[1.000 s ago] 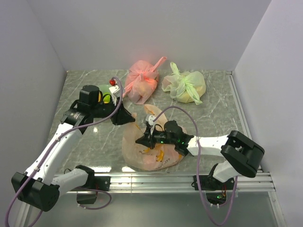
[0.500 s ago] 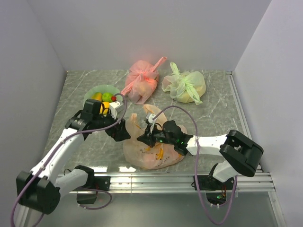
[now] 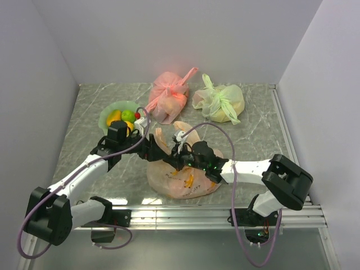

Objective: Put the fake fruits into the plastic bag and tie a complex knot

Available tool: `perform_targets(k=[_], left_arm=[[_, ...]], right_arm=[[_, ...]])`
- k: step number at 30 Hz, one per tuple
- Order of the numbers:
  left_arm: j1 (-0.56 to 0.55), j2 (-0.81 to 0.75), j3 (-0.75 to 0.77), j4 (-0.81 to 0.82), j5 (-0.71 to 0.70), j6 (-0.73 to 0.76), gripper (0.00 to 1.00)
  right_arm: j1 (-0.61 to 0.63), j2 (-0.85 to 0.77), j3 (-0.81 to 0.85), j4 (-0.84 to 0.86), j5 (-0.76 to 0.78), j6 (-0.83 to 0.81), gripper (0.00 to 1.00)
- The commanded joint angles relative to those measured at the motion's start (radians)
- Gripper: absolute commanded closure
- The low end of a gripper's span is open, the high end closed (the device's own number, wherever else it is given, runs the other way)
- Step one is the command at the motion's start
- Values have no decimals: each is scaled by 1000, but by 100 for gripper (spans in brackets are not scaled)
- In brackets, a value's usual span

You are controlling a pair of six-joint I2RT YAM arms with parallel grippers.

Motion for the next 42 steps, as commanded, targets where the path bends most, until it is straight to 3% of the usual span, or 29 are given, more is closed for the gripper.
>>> perform_targets(k=[1, 2, 4, 5, 6, 8, 10, 14, 18, 19, 24, 26, 27, 29, 32, 38, 42], left_arm=[[-11, -18, -34, 197, -94, -185, 11], [-11, -11, -40, 225, -99, -222, 16], [-11, 17, -51, 265, -83, -239, 37], [-11, 26, -49, 259, -88, -229, 51], [-11, 40, -30, 236, -100, -212, 74], [-7, 48, -9, 186, -99, -140, 88], [-7, 52, 20, 129, -102, -104, 98], [-7, 40, 30, 109, -68, -71, 100], [-7, 20, 52, 44, -74, 3, 100], [-7, 14, 61, 37, -73, 32, 100], [-7, 17, 78, 14, -48, 87, 100], [-8, 20, 86, 17, -36, 115, 99], [-7, 21, 87, 18, -27, 123, 100], [-8, 26, 98, 6, -16, 147, 99], [-8, 31, 109, -14, -2, 180, 99], [-8, 52, 129, -26, 24, 206, 100], [-8, 63, 139, -37, 36, 219, 99]], right_arm=[[6, -23, 33, 24, 72, 15, 100], [15, -24, 31, 25, 73, 18, 100], [21, -29, 25, 27, 58, 26, 100], [24, -32, 25, 28, 52, 26, 98], [24, -41, 25, 30, 37, 24, 93], [26, -61, 37, 1, 26, -2, 77], [17, -108, 63, -69, 6, -45, 71], [-25, -208, 141, -309, -97, -56, 47], [-100, -392, 226, -606, -213, -30, 42], [-165, -449, 229, -640, -256, -14, 38], [-374, -510, 231, -855, -302, -34, 28], [-521, -492, 211, -871, -357, -34, 23], [-570, -478, 195, -878, -488, -43, 21], [-684, -404, 203, -903, -605, -80, 20], [-758, -287, 259, -998, -802, -137, 20], [-776, -173, 296, -1024, -921, -184, 15], [-776, -61, 353, -1134, -962, -299, 8]])
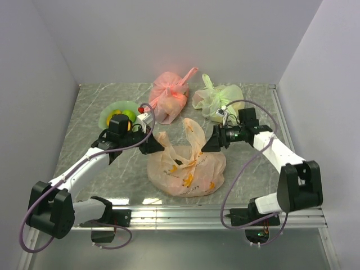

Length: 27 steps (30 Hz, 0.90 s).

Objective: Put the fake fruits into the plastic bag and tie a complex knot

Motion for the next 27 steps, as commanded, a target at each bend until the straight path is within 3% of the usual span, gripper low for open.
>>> perform_targets(k=[1, 8, 12, 14, 17, 18, 19, 22, 27], left_arm=[[0, 6, 44, -8, 45, 38, 99], [0, 23, 47, 27, 86, 37, 99], [-3, 36, 56, 41, 115, 38, 100], [-17, 42, 74, 10, 131, 72, 100], [-55, 45, 113, -39, 134, 152, 99], [-69, 49, 125, -89, 134, 179, 100], [-101, 54, 158, -119, 129, 257, 100], [-169, 71, 229, -226, 96, 375, 99], [-253, 138, 344, -379, 5, 511, 99]], right_arm=[[-4, 94, 82, -87, -125, -106, 4], [6, 240, 85, -66, -193, -103, 2], [16, 231, 58, 29, -210, -51, 2], [22, 217, 62, 65, -217, -5, 13], [42, 195, 100, 48, -202, -43, 65], [66, 189, 117, -10, -179, -74, 89], [86, 179, 139, -59, -117, -117, 97], [158, 151, 196, -179, 14, -230, 100], [266, 34, 179, -144, 227, -267, 100]])
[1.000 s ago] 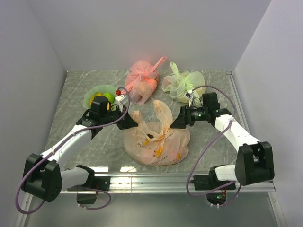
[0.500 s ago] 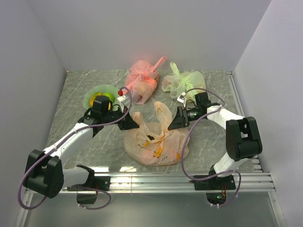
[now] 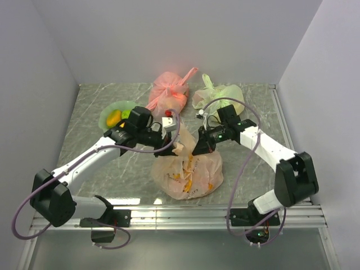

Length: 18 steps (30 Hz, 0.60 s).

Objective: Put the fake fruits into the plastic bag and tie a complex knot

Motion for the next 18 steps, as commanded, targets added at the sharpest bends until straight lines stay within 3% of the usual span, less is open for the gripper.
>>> perform_targets(k=[1, 5, 7, 8, 11, 18], left_arm=[[-51, 64, 108, -141, -67, 147, 99], [-86, 174, 208, -230, -136, 130, 100], [-91, 228, 251, -253, -145, 91, 99], [-92, 237, 256, -258, -150, 74, 100], [-92, 236, 240, -213, -141, 23, 100], [-92, 199, 184, -104, -143, -129, 99]], right_arm=[[82, -129, 24, -23, 184, -96, 100], [115, -209, -4, -21, 196, -119, 100], [113, -252, -16, -18, 170, -119, 85], [113, -267, -34, -16, 165, -127, 63], [116, -317, -67, 20, 146, -117, 36], [142, -272, -53, 68, 156, -50, 36]])
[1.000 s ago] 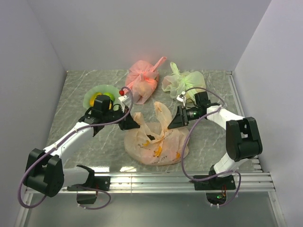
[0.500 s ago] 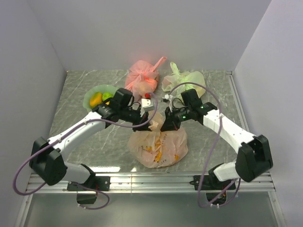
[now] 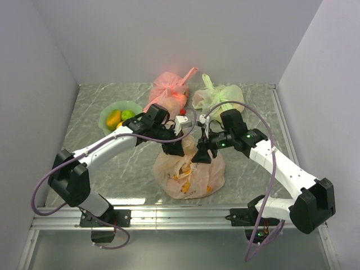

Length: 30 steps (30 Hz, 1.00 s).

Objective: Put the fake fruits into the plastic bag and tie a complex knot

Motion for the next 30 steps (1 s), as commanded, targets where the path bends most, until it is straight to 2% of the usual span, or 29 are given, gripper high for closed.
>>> perform_targets(k=[1, 7, 9, 11, 16, 19, 20, 28, 30], left_arm=[[-9, -34, -7, 64, 3, -89, 99], [-33, -21, 7, 103, -40, -198, 99], [-38, -21, 7, 106, -48, -192, 100], [-36, -29, 4, 107, -52, -187, 99], [-41, -44, -19, 115, -74, -227, 98], [-44, -44, -25, 126, -114, -270, 98], [-46, -44, -27, 129, -127, -276, 99], [-44, -27, -10, 143, -129, -327, 99], [-49, -29, -7, 143, -138, -333, 100]], right_arm=[[25, 19, 0, 85, 21, 67, 36], [60, 58, 9, 173, 59, 132, 35], [62, 71, 15, 180, 64, 130, 39], [62, 78, 18, 174, 65, 120, 51], [60, 90, 12, 211, 98, 159, 53], [60, 97, 21, 232, 88, 192, 38], [60, 97, 23, 242, 88, 193, 24], [67, 127, 21, 259, 104, 198, 23], [68, 136, 23, 275, 110, 210, 29]])
